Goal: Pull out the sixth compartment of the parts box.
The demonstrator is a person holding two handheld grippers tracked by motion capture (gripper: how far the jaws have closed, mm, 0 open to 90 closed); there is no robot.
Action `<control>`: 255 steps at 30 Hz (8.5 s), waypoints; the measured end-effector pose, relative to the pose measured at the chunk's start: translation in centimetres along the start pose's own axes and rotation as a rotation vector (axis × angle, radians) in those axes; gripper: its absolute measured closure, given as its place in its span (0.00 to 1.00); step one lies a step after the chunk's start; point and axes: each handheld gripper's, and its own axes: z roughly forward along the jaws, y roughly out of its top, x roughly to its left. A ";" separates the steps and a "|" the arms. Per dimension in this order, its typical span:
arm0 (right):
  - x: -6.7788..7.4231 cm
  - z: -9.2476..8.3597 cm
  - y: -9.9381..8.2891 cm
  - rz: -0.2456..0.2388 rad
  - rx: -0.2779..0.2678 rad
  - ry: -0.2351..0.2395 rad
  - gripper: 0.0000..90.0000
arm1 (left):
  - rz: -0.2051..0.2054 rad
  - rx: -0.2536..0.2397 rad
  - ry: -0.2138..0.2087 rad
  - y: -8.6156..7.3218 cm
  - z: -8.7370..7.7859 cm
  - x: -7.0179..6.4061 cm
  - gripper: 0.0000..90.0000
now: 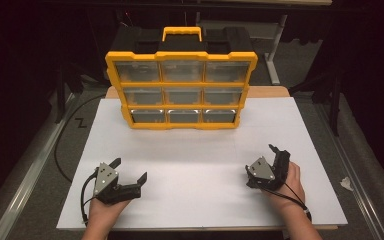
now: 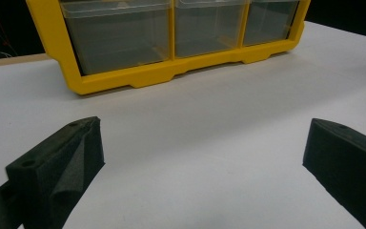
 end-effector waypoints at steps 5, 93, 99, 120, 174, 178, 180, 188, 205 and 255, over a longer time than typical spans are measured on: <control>0.1 -0.3 0.2 -0.039 0.002 -0.017 0.01 | 0.000 0.001 0.001 0.0 0.0 0.0 0.01; 0.8 2.9 11.9 -0.563 -0.097 -0.359 0.50 | 0.070 0.008 -0.037 -0.1 0.4 -0.5 0.00; 0.0 3.3 13.1 -0.567 -0.117 -0.377 0.54 | 0.069 0.005 -0.042 -0.1 0.4 -0.6 0.00; -2.2 5.4 16.2 -0.591 -0.101 -0.416 0.68 | 0.066 0.009 -0.052 -0.3 0.5 -0.8 0.00; -2.5 7.6 17.0 -0.698 -0.077 -0.465 0.89 | 0.069 0.002 -0.058 -0.3 0.6 -0.3 0.00; -2.3 7.0 16.8 -0.691 -0.084 -0.468 0.89 | 0.064 -0.001 -0.058 -0.3 0.6 -0.2 0.00; -2.2 6.6 16.7 -0.701 -0.087 -0.467 0.89 | 0.065 -0.001 -0.058 -0.2 0.6 -0.2 0.00; -1.4 4.7 16.3 -0.715 -0.099 -0.460 0.89 | 0.072 -0.001 -0.059 -0.2 0.6 -0.2 0.00; -0.4 1.8 15.2 -0.717 -0.132 -0.449 0.89 | 0.082 0.005 -0.058 -0.2 0.8 -0.3 0.00; 0.9 0.4 14.2 -0.705 -0.156 -0.450 0.88 | 0.091 0.016 -0.068 -0.3 1.0 -0.4 0.00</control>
